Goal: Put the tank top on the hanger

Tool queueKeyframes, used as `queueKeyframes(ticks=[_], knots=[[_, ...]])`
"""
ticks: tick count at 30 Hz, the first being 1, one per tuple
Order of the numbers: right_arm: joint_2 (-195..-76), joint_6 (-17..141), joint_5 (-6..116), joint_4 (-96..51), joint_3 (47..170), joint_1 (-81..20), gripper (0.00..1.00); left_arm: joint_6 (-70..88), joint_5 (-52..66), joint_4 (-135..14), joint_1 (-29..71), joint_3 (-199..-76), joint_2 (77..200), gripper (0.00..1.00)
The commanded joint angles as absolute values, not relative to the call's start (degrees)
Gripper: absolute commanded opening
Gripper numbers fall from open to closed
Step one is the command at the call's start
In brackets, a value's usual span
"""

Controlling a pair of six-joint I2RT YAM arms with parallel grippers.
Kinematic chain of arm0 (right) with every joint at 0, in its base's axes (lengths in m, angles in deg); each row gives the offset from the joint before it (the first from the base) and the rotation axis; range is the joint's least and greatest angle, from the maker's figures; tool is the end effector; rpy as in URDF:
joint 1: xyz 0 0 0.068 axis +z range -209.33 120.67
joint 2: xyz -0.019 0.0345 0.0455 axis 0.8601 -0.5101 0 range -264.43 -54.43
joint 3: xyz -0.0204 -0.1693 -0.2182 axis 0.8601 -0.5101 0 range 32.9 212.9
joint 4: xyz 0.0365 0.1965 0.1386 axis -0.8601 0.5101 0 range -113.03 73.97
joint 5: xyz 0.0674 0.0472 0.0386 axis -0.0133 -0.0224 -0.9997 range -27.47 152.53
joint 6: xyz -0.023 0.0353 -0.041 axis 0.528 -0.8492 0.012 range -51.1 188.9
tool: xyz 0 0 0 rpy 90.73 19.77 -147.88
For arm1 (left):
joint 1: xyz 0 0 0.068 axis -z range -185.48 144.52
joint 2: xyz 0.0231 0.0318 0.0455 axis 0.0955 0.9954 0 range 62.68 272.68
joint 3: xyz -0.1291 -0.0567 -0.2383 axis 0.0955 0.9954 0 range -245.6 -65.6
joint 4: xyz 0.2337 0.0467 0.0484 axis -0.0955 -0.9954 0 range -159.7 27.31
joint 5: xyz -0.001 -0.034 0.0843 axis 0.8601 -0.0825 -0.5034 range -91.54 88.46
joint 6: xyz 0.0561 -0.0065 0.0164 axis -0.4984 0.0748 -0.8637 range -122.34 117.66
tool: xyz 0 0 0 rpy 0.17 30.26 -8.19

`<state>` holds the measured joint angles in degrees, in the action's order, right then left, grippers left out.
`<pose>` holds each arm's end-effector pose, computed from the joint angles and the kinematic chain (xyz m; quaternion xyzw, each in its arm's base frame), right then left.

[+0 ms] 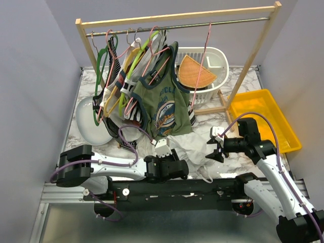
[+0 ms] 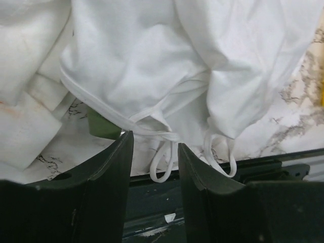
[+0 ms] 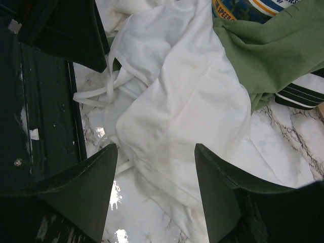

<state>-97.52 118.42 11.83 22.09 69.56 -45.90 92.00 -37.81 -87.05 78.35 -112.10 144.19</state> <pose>0.1067 0.0594 0.2521 -0.5658 0.6541 0.2922 0.4082 0.0524 -0.2503 0.2054 -0.1659 0.9052 -0.2462 0.3042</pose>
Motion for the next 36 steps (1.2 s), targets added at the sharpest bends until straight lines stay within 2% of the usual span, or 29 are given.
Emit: queueKeyframes(ticks=[1,18,25,29,33,36], knots=[[-97.6,117.6,12.0,20.9,68.7,-45.9,0.71,97.9,-41.3,-93.5,78.6,-115.2,148.1,0.49],[-97.8,117.4,12.2,21.0,68.8,-45.9,0.71,97.1,-39.7,-91.3,75.4,-116.3,151.0,0.47],[-97.8,117.4,12.0,21.2,68.7,-45.9,0.71,96.2,-39.9,-88.8,75.0,-114.6,150.4,0.31],[-97.9,117.8,11.6,21.6,68.9,-46.0,0.71,95.3,-41.7,-87.9,75.1,-113.2,149.0,0.12],[-97.9,118.7,11.3,22.6,69.1,-46.0,0.71,92.9,-43.3,-85.7,75.1,-111.3,146.6,0.07],[-98.5,121.9,10.2,25.4,69.5,-45.9,0.72,90.0,-42.7,-83.5,75.0,-109.8,143.8,0.08]])
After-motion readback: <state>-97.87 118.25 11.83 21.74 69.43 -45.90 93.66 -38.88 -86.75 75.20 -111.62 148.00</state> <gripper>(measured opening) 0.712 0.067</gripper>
